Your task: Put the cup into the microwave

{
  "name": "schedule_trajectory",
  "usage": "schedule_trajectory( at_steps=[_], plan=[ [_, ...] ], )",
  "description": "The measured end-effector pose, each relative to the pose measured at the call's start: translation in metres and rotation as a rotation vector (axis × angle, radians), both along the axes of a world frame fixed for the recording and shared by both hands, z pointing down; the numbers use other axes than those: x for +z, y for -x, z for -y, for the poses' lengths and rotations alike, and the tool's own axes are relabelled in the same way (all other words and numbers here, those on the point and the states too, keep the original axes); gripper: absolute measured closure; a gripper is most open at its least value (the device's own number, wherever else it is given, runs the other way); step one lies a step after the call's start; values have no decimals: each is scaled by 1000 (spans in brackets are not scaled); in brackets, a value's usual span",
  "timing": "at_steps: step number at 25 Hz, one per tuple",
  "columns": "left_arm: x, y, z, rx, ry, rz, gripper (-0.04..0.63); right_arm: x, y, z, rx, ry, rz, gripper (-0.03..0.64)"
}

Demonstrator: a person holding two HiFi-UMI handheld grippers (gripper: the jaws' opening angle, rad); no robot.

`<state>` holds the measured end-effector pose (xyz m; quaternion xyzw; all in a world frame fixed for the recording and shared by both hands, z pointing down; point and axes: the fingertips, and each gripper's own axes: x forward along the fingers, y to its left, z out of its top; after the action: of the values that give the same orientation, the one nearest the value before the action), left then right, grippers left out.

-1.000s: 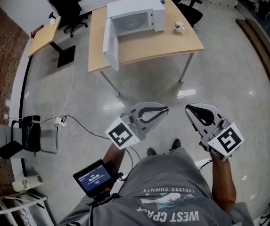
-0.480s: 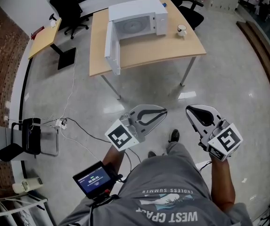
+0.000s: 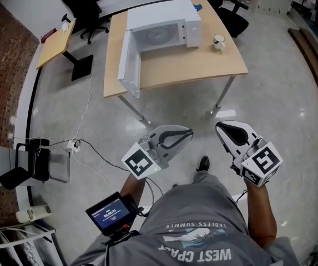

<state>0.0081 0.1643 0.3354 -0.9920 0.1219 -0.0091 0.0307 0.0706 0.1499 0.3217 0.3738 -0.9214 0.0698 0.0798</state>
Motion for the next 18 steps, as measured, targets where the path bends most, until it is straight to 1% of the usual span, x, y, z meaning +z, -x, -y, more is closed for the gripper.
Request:
schedule_trajectory(
  at_steps=[5, 11, 14, 18],
  plan=[
    [-1, -37, 48, -46, 23, 3, 569, -3, -41, 51, -30, 0, 0, 598],
    [3, -82, 92, -80, 25, 15, 568, -3, -85, 104, -69, -6, 1, 598],
    [8, -92, 108, -87, 39, 31, 569, 0, -97, 125, -71, 3, 12, 598],
    [10, -92, 136, -110, 66, 35, 568, 10, -103, 154, -73, 25, 24, 598]
  ],
)
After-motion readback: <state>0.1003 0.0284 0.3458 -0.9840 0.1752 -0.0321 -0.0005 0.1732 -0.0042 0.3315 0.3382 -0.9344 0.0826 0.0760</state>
